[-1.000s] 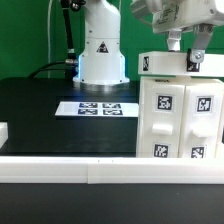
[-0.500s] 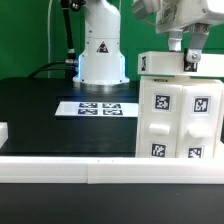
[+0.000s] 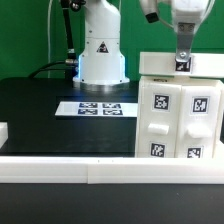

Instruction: Assemble cabinet

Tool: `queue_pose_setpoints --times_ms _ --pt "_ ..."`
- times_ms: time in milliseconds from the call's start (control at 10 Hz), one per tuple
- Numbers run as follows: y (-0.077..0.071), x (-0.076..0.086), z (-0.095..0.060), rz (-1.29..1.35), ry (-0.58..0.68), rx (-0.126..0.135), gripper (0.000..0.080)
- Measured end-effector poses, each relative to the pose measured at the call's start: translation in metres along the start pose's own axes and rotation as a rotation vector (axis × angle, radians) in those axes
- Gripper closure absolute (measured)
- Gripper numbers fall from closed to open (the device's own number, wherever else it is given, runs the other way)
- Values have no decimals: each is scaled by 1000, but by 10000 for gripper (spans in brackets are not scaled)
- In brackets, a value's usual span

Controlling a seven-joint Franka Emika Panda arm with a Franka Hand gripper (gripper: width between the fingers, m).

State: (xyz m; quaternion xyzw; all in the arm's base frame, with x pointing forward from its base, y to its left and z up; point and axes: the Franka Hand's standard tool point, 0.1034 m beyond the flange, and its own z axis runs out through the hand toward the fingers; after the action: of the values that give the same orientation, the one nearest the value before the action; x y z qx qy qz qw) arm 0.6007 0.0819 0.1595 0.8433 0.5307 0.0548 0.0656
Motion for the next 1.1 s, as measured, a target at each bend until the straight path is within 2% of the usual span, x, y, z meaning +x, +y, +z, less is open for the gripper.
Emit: queue_pose_setpoints --times_ms 400,1100 --pt "-1 1 0 453 -2 3 242" --pt "-2 2 0 852 0 9 242"
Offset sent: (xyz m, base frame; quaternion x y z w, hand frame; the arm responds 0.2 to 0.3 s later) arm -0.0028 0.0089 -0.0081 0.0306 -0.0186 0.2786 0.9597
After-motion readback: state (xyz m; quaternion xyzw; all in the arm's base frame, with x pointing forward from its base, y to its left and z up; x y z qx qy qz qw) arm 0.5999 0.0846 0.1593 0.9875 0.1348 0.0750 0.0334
